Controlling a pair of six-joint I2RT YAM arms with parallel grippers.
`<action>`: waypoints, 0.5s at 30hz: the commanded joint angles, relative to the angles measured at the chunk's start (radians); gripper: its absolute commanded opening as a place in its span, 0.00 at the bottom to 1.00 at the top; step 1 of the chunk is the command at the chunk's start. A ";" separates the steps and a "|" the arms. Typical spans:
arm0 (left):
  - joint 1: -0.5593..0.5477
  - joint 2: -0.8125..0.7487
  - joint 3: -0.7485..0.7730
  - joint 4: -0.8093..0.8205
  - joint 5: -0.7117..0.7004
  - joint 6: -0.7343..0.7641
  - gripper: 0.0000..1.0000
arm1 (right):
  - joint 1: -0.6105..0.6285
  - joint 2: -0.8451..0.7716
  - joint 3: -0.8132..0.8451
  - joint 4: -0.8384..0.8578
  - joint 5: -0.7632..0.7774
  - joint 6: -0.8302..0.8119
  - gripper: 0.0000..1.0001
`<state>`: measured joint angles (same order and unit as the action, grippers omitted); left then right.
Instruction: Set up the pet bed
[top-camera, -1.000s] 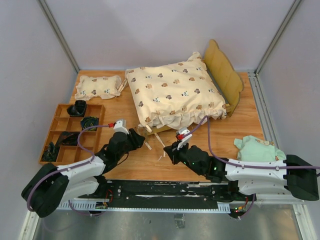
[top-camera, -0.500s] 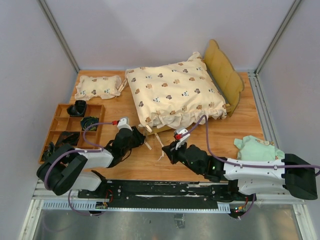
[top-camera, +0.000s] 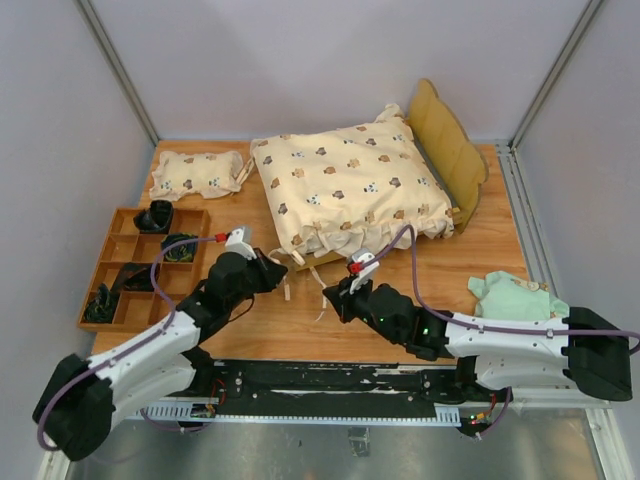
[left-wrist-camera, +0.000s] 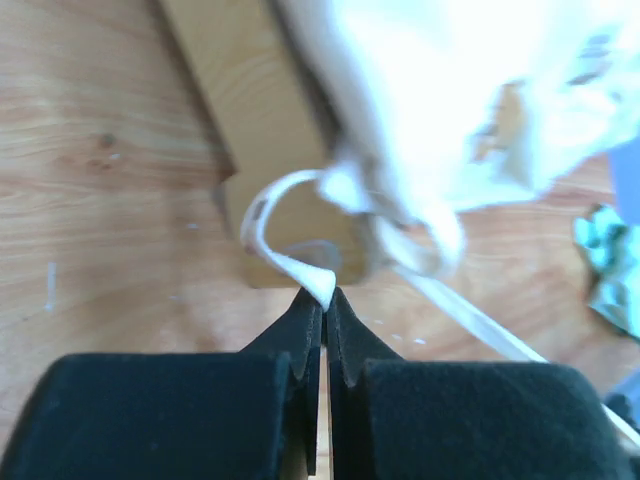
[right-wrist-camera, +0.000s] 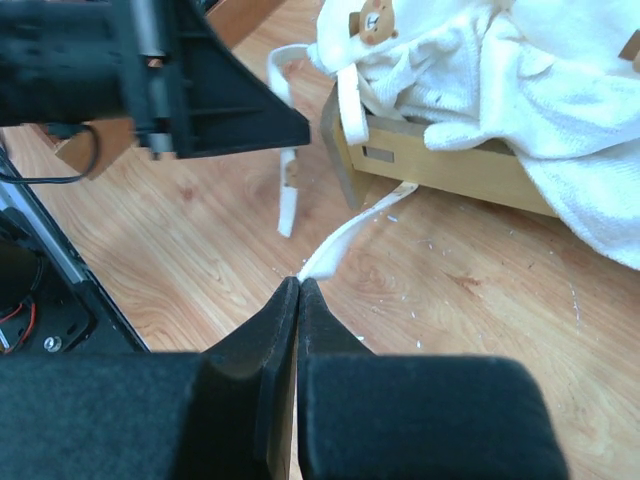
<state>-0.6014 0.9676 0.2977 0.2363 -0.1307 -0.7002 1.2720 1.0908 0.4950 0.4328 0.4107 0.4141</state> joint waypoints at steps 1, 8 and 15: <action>0.000 -0.197 0.046 -0.227 0.173 -0.004 0.00 | -0.041 0.011 0.040 -0.006 -0.033 0.026 0.00; 0.000 -0.369 -0.021 -0.269 0.413 -0.047 0.00 | -0.062 0.033 0.070 -0.015 -0.060 0.042 0.00; -0.053 -0.385 -0.188 0.047 0.655 -0.131 0.00 | -0.069 0.024 0.074 -0.044 -0.039 0.039 0.00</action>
<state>-0.6098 0.5682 0.1631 0.1112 0.3527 -0.7830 1.2201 1.1240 0.5419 0.4145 0.3630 0.4454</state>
